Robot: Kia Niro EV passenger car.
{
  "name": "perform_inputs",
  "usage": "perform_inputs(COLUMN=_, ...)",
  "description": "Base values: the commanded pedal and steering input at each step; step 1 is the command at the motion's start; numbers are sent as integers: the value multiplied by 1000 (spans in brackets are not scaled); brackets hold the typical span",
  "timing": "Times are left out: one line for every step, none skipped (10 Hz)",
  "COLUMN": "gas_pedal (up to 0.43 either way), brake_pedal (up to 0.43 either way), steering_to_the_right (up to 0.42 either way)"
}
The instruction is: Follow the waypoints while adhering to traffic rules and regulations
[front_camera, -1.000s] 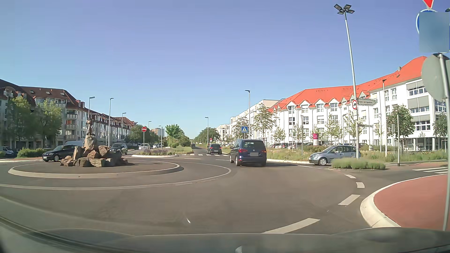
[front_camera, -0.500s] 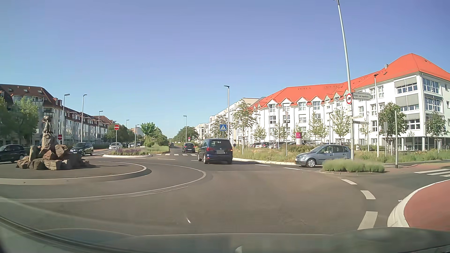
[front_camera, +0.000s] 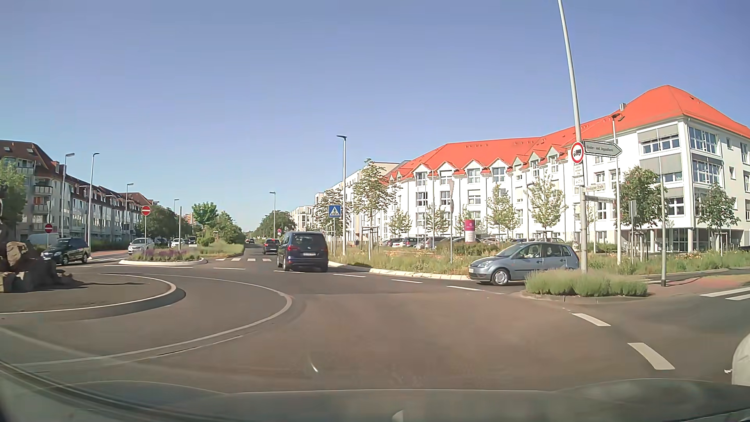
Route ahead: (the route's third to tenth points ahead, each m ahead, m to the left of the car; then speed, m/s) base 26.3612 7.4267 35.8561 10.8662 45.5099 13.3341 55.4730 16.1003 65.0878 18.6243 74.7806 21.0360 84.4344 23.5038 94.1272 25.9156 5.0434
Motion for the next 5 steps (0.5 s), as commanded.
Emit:
perform_inputs(gas_pedal=98, brake_pedal=0, steering_to_the_right=104)
perform_inputs(gas_pedal=98, brake_pedal=0, steering_to_the_right=89)
perform_inputs(gas_pedal=98, brake_pedal=0, steering_to_the_right=67)
perform_inputs(gas_pedal=98, brake_pedal=0, steering_to_the_right=36)
perform_inputs(gas_pedal=98, brake_pedal=0, steering_to_the_right=16)
